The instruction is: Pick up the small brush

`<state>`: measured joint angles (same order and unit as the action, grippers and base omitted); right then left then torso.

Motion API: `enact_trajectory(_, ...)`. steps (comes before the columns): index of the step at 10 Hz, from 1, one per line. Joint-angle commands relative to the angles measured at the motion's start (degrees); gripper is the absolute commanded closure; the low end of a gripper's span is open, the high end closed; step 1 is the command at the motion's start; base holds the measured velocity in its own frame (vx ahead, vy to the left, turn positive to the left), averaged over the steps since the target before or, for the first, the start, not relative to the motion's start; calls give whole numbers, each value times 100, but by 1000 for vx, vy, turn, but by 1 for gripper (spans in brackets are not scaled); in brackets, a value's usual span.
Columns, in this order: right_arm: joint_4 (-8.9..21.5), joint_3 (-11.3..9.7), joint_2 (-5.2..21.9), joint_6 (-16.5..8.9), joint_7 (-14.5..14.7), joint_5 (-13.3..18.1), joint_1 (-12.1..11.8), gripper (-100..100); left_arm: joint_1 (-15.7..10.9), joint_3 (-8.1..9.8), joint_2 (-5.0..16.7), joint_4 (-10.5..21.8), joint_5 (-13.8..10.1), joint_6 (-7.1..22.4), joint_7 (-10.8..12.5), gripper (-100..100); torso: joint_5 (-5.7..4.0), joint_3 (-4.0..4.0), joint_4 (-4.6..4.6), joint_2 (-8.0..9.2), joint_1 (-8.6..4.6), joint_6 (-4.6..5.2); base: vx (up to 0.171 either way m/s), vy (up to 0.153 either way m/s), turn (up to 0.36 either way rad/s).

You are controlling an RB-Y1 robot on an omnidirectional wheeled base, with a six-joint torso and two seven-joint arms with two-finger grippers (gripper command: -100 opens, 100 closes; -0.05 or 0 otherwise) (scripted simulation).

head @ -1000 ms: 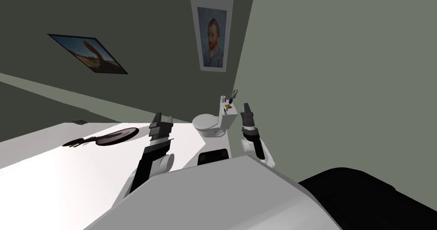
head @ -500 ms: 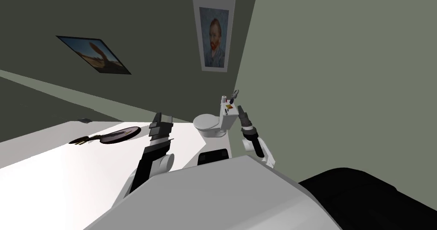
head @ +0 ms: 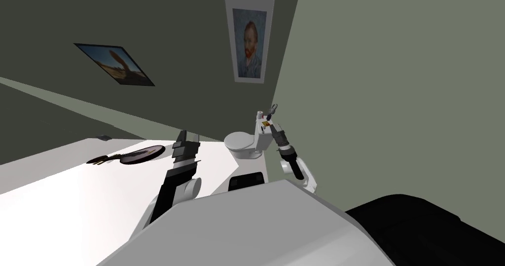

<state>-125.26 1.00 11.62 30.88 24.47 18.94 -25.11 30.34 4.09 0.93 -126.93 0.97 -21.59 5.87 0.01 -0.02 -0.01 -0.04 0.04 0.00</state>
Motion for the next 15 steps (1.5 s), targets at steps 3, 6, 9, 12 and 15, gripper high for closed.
enact_trajectory(3,171,25,46,-11,447,304,63,-100,0,0,0,0,0,0,0,0,0,0,0,0,-1,0,8,9,21)
enact_trajectory(6,356,76,125,-50,914,689,139,-100,0,0,0,0,0,0,0,0,0,1,0,1,-1,1,7,9,28)
enact_trajectory(9,557,129,208,-94,1314,1082,220,-100,0,0,0,0,0,0,0,0,0,0,0,0,0,0,10,11,35)
enact_trajectory(12,665,156,254,-117,1690,1292,263,-100,0,0,0,0,0,0,0,0,0,-1,0,-1,-1,1,10,10,20)
enact_trajectory(15,899,211,362,-169,2163,1705,352,-100,0,0,0,0,0,0,0,0,0,1,0,1,-1,2,7,9,28)
